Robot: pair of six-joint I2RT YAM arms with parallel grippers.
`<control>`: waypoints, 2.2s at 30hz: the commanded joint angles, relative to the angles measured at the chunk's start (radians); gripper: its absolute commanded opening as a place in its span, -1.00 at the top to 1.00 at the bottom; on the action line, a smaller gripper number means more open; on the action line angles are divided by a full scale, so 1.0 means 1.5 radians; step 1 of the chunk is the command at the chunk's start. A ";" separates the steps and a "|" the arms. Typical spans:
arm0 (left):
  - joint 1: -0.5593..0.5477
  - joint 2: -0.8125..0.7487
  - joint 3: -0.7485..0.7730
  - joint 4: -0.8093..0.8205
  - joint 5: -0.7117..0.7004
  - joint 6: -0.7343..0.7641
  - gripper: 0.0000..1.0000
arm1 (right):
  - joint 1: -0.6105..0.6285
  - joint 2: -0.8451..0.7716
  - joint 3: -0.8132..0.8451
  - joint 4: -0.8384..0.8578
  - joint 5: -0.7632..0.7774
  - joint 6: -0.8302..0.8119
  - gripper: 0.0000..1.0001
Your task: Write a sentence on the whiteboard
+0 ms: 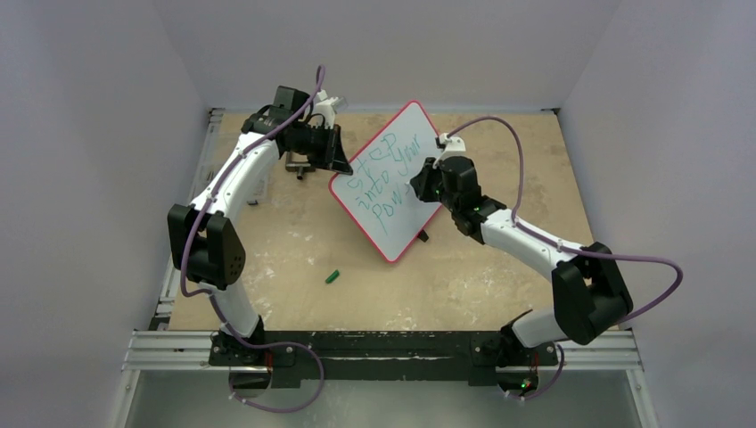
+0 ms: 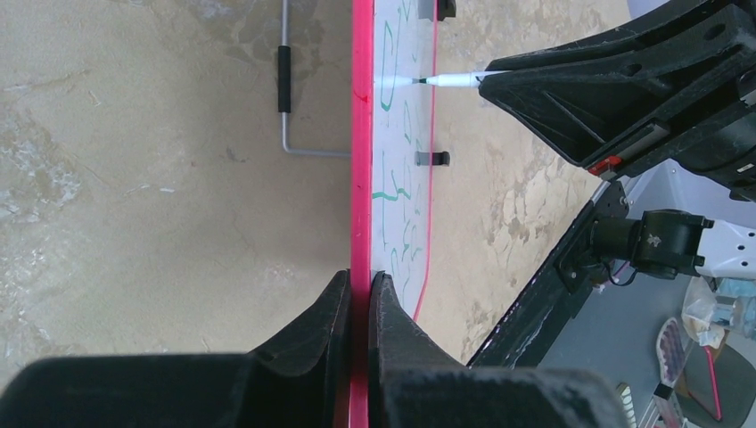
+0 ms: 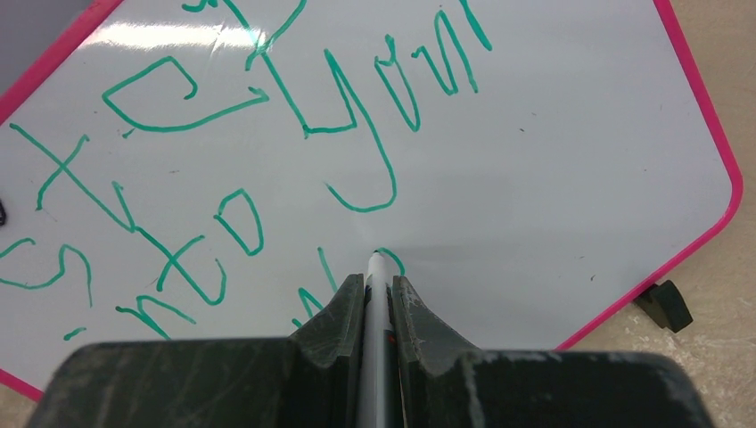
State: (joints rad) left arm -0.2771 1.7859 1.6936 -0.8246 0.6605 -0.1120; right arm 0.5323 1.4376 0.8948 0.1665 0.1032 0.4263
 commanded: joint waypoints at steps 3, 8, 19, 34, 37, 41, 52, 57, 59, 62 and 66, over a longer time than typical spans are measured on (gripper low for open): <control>-0.002 -0.009 0.001 0.007 -0.045 0.030 1.00 | 0.002 -0.005 -0.039 0.020 -0.036 0.008 1.00; -0.002 -0.009 0.002 0.007 -0.046 0.030 1.00 | 0.002 -0.022 -0.064 0.018 -0.038 0.011 1.00; -0.002 -0.010 0.001 0.007 -0.046 0.030 1.00 | 0.001 -0.027 -0.059 -0.009 0.015 0.017 1.00; -0.002 -0.011 0.000 0.008 -0.045 0.030 1.00 | -0.002 -0.026 0.010 -0.035 0.051 -0.008 1.00; -0.002 -0.011 0.001 0.008 -0.045 0.029 1.00 | -0.001 -0.053 0.005 -0.032 0.069 -0.009 1.00; -0.002 -0.012 0.000 0.008 -0.044 0.029 1.00 | -0.001 -0.079 -0.006 -0.005 0.086 -0.009 1.00; -0.002 -0.011 -0.001 0.008 -0.043 0.028 1.00 | -0.005 -0.027 0.055 -0.001 0.081 -0.009 1.00; -0.002 -0.011 0.000 0.008 -0.043 0.029 1.00 | -0.005 -0.002 0.062 0.005 0.078 -0.008 1.00; -0.002 -0.011 0.000 0.008 -0.043 0.029 1.00 | -0.006 0.005 0.059 0.007 0.077 -0.008 1.00; -0.002 -0.011 -0.001 0.008 -0.043 0.028 1.00 | -0.008 0.013 0.053 0.010 0.076 -0.009 1.00; -0.002 -0.012 0.000 0.008 -0.043 0.028 1.00 | -0.010 0.022 0.042 0.011 0.073 -0.009 1.00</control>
State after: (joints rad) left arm -0.2771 1.7855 1.6917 -0.8238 0.6621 -0.1123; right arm 0.5266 1.4677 0.9405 0.1398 0.1993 0.4255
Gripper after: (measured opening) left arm 0.047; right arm 0.096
